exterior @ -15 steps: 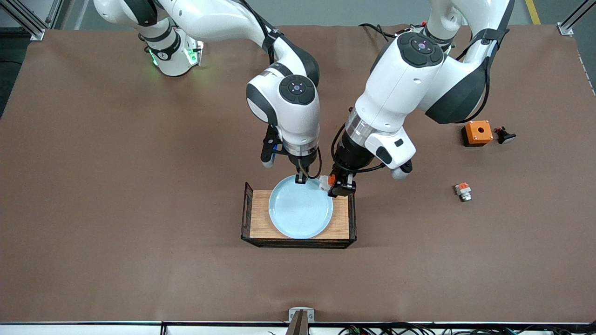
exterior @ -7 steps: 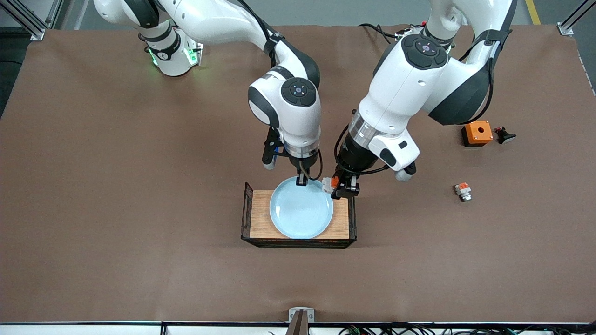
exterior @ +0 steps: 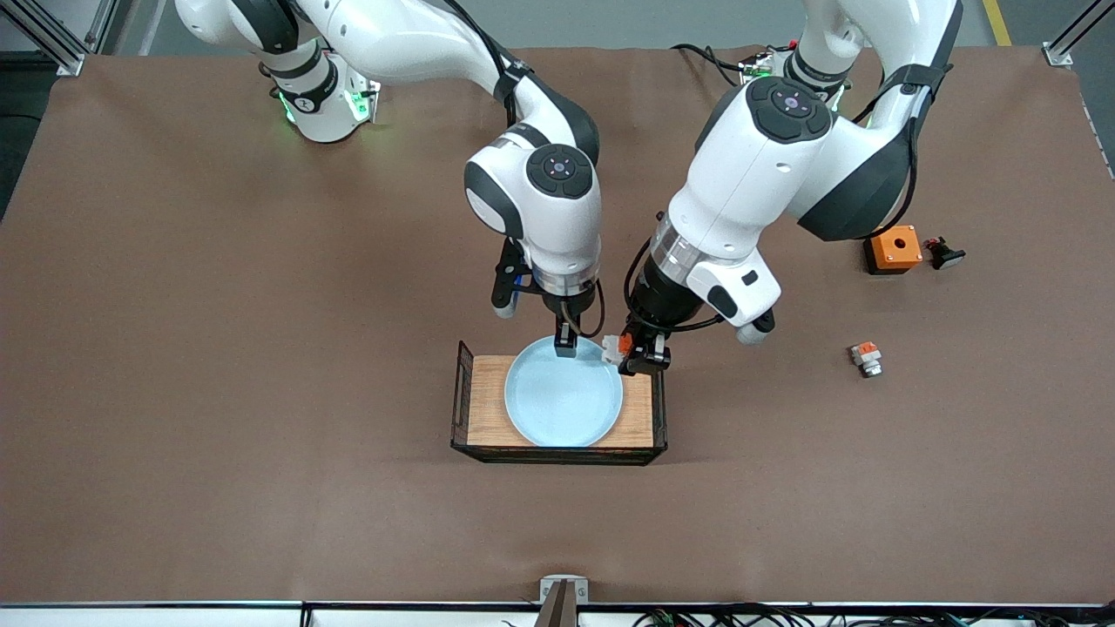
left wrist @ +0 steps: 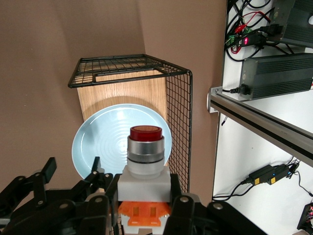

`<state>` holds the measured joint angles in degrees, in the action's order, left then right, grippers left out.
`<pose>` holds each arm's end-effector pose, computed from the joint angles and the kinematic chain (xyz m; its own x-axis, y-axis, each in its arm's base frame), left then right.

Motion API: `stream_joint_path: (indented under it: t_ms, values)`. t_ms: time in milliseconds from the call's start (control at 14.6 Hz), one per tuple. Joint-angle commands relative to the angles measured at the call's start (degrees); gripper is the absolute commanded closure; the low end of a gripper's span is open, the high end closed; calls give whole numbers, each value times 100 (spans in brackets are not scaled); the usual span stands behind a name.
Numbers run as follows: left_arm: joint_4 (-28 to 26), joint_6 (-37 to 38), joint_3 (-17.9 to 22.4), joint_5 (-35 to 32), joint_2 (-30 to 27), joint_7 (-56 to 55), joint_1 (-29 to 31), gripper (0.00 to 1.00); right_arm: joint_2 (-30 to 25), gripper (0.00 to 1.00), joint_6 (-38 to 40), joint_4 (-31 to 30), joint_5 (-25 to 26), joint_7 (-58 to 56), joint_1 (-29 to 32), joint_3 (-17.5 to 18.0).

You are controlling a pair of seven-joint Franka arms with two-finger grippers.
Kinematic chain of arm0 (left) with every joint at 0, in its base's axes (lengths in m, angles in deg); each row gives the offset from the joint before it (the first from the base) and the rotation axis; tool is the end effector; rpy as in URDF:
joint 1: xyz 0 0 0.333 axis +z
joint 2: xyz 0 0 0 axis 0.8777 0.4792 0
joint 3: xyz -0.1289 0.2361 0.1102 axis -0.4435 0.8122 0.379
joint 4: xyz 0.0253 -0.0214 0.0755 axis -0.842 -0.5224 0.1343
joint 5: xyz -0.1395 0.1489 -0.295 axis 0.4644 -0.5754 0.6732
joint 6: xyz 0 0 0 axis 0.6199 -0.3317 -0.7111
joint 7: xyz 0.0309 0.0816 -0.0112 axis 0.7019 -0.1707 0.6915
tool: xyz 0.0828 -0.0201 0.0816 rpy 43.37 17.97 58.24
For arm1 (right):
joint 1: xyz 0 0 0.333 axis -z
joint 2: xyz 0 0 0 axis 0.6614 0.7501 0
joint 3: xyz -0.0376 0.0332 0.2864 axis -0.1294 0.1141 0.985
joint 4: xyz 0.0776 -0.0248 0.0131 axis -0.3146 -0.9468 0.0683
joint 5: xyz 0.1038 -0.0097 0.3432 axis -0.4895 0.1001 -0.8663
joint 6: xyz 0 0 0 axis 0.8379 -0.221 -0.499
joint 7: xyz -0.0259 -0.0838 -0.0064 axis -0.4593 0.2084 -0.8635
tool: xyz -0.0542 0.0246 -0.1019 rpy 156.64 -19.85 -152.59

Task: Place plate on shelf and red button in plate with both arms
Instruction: 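Release the plate and withdraw the right gripper while the left gripper holds the button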

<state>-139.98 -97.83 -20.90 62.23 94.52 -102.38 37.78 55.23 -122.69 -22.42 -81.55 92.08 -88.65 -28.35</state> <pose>0.5759 -0.3793 0.4993 0.1550 0.9548 -0.2538 0.9429 -0.0663 0.3264 0.5287 0.5024 0.3584 -0.1240 -0.9904 -0.0612 -0.9716 0.1338 -0.1951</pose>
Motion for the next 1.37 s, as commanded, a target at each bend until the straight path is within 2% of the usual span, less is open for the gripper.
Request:
stream_joint_path:
  t_ms: [0,411,685,822,1027,1301]
  values:
    - [139,-43,-1,-150,98,-24,3,79,103,0,268,337,67,88,23,35]
    - [148,-43,113,-142,177,-24,-41,79,-134,0,1199,399,-346,-1755,321,132]
    - [148,-139,175,-150,309,-15,-102,79,-538,0,1928,417,-961,-3047,821,132]
    - [175,-192,297,-150,370,-24,-268,79,-775,0,2428,417,-1102,-4186,1103,132]
    - [262,-341,1025,-142,441,-129,-952,79,-1013,0,3168,400,-1059,-6251,1384,44]
    - [544,-342,1957,-133,853,-647,-1885,79,-1461,0,3678,268,-1059,-8415,2244,61]
